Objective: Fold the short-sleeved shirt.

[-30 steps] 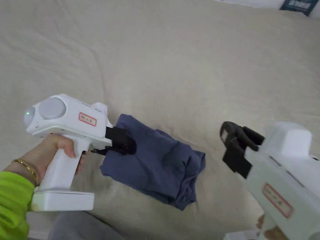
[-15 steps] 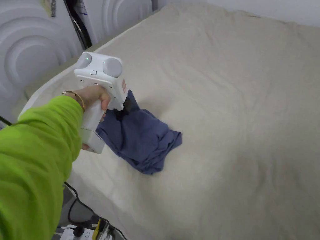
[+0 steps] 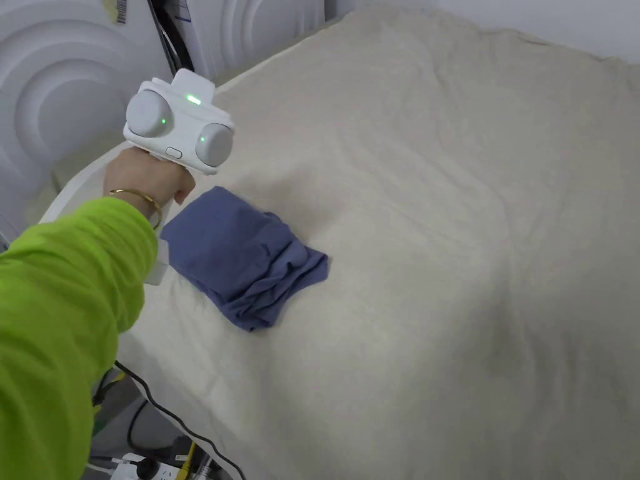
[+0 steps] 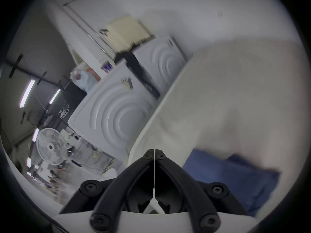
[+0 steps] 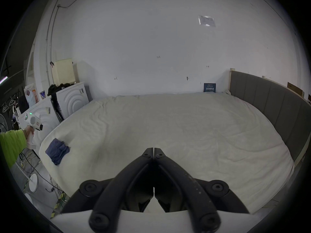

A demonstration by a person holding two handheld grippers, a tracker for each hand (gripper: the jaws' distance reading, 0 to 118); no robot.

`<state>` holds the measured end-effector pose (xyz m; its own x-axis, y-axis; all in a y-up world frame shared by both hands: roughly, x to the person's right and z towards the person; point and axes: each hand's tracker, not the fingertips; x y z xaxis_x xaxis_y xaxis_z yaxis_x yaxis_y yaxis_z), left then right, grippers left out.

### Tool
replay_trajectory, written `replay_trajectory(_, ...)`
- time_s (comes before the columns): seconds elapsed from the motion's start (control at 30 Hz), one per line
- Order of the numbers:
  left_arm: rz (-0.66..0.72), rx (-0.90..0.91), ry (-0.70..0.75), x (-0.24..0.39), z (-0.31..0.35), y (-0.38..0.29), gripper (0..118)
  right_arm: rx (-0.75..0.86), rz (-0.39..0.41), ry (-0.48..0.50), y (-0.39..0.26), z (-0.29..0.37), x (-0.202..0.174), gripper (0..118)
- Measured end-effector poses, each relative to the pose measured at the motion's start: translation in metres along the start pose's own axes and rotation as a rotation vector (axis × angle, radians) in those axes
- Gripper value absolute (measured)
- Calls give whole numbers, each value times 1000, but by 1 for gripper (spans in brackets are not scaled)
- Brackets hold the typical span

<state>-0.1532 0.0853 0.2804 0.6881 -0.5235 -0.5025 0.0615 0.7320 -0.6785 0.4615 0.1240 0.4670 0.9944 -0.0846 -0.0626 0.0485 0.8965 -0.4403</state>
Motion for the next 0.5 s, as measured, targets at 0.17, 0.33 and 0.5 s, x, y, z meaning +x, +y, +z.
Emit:
replay_trajectory(0.17,157,260,-190,1,108,28,0,100,36,13,17,29,15,1)
replay_trajectory(0.33,353,443,-362,8,210,47,0,200,79,-7,35,66,37,1)
replay_trajectory(0.5,327,635,-483,36,300,37,0,291,71,-43,47,97,57,1)
